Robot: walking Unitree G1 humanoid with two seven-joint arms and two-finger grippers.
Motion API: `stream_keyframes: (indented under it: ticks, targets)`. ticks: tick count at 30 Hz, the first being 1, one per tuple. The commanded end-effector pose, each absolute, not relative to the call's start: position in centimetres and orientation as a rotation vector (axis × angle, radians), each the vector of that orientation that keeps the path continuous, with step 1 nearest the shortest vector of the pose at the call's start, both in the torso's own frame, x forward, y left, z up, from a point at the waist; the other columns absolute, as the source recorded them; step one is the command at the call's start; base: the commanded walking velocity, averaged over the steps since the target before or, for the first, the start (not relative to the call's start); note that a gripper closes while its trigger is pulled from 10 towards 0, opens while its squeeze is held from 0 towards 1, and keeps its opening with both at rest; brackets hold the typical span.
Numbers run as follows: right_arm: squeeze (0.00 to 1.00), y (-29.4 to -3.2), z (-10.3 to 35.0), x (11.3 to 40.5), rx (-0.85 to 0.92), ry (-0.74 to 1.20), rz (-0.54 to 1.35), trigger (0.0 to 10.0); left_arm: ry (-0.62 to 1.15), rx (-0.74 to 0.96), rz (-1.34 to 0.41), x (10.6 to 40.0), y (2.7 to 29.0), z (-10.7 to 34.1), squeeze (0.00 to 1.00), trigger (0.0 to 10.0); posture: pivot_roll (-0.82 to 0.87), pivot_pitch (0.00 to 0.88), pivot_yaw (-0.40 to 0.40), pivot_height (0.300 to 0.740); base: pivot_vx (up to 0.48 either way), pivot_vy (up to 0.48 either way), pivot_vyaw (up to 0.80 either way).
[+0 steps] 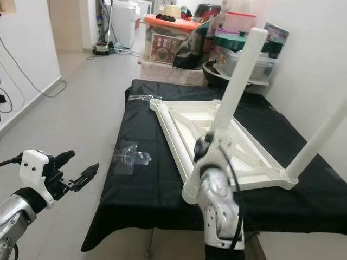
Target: Building children table
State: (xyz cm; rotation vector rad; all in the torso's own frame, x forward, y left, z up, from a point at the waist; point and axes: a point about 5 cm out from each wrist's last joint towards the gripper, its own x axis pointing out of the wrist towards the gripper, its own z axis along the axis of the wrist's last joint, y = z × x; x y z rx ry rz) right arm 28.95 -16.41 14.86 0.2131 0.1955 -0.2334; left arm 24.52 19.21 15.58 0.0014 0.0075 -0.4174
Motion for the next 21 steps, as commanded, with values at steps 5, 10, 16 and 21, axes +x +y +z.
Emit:
stream_keyframes:
  ticks: [5,10,16,21]
  targets:
    - [1.00,-17.3,16.2,29.1,0.268,0.117,-0.226,10.0,0.016,-0.001,-0.430,24.8,19.0,15.2,0.00,10.0,0.08,0.000,-0.100,0.740,0.000,0.000,0.00]
    - [1.00,-17.5,17.9,29.2,0.293,0.042,-0.175,10.0,0.015,0.002,-0.435,24.9,19.0,15.2,0.00,10.0,0.07,0.000,-0.095,0.740,0.000,0.000,0.00]
    - [1.00,-18.3,20.6,29.5,0.235,-0.069,0.001,10.0,0.011,0.002,-0.443,25.1,18.9,15.3,0.00,10.0,0.06,0.000,-0.083,0.740,0.000,0.000,0.00]
    - [1.00,-19.2,20.3,29.5,0.143,-0.036,0.151,10.0,0.008,0.000,-0.454,25.2,18.6,15.3,0.00,10.0,0.05,0.000,-0.082,0.740,0.000,0.000,0.00]
